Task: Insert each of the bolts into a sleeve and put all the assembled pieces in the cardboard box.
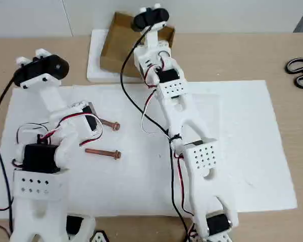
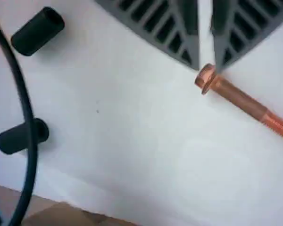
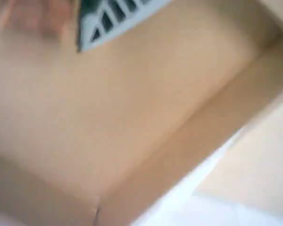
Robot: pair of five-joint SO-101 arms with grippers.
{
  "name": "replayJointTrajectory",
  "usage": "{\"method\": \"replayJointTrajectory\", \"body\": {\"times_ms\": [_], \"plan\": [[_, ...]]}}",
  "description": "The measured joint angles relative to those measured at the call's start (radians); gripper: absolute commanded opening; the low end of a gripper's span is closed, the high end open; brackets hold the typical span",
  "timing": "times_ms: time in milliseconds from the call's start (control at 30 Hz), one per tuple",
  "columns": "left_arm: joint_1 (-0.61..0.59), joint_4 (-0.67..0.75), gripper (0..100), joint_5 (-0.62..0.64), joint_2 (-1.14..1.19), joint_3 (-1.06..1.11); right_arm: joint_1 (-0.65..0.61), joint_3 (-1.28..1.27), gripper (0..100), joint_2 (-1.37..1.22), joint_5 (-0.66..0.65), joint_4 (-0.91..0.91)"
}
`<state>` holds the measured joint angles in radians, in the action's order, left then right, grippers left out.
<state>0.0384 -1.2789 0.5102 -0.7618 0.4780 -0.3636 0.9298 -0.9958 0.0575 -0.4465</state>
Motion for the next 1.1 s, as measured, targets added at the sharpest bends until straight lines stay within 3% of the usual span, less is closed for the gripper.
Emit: {"method": "replayJointTrajectory", "body": {"times_ms": [300, 633, 900, 1100], "plan": [[0.0, -0.003, 0, 0.0, 0.0, 0.0, -0.002, 0.25, 17.7, -0.002, -0.003, -0.164], [0.0, -0.005, 0, 0.0, 0.0, 0.0, -0.002, 0.56, 17.7, 0.0, 0.005, -0.683], [0.0, -0.066, 0, 0.006, 0.0, -0.011, -0.002, 0.657, 17.7, 0.0, 0.258, -1.188], [0.0, -0.12, 0, 0.072, 0.0, -0.018, -0.006, 0.657, 17.7, 0.0, 0.384, -1.254]]}}
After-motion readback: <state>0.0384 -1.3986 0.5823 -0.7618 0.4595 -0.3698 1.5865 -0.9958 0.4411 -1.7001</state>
